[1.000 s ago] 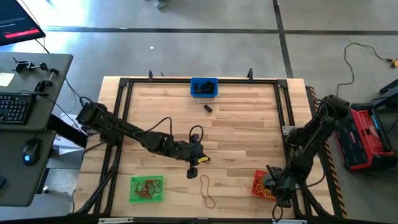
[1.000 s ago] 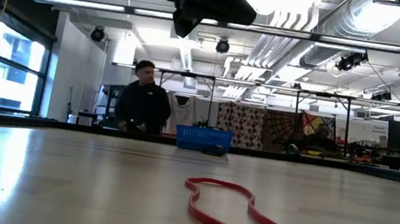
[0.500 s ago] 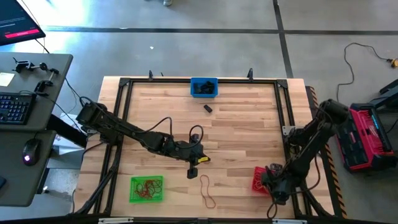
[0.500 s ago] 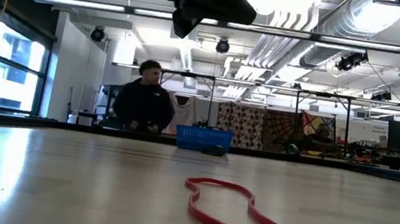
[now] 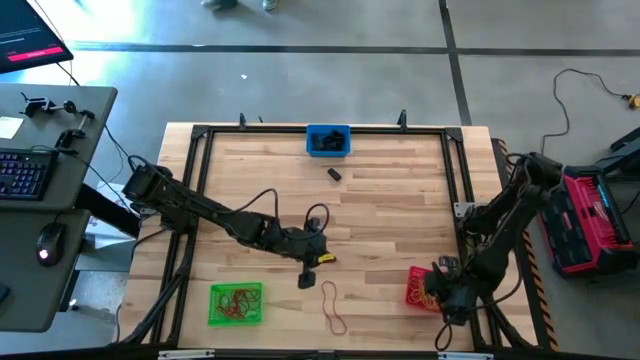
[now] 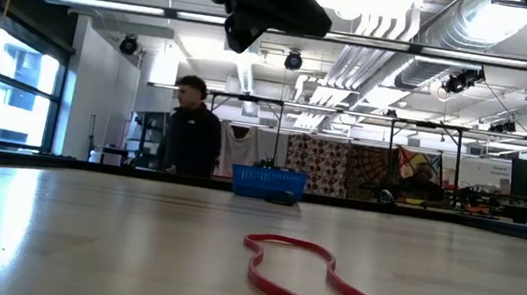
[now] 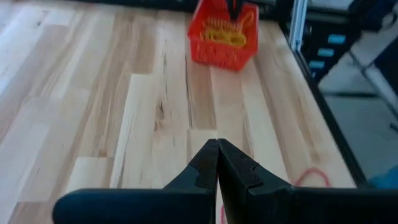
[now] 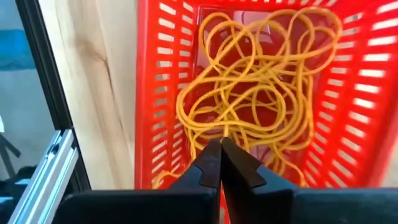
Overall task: Sort rubber bands into baskets
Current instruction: Put the red rubber band into the green basket
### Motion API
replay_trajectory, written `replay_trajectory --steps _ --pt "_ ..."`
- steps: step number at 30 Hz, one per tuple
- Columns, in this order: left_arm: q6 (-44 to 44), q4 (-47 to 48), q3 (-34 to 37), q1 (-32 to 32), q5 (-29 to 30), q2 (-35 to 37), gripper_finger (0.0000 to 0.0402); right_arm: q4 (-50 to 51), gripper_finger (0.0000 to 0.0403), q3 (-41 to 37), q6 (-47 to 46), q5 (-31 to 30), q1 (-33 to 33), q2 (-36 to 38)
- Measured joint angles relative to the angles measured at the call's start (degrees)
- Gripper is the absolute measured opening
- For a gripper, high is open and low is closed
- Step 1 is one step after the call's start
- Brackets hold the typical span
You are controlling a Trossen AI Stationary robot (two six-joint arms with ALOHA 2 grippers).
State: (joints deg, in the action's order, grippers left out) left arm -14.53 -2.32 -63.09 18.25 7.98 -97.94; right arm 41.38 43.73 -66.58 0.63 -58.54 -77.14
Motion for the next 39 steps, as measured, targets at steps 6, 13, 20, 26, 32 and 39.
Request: replay_trajectory --steps 6,13,20,26,32,39 --pt "2.59 2.11 0.02 1.27 -3.67 -0.04 0.0009 6.26 0.0 3.37 2.39 0.9 0.0 0.02" --pt "-2.33 4.64 0.02 3.18 -5.43 -1.72 0.0052 8.02 0.0 4.23 2.55 2.78 0.0 0.02" --pt "-14.72 4.09 0.04 3.69 -5.55 -8.33 0.0087 7.66 0.0 4.23 3.57 3.91 -0.02 0.02" --pt "-19.83 3.71 0.04 3.69 -5.45 -12.1 0.009 7.71 0.0 4.23 3.86 3.92 -0.02 0.02" --pt "-20.88 3.67 0.02 3.6 -3.31 -12.66 0.009 7.7 0.0 4.23 3.88 3.44 -0.02 0.02" --pt "-19.11 7.07 -3.27 3.18 -2.81 -13.13 0.009 7.68 0.0 4.23 4.3 2.15 -0.02 0.02"
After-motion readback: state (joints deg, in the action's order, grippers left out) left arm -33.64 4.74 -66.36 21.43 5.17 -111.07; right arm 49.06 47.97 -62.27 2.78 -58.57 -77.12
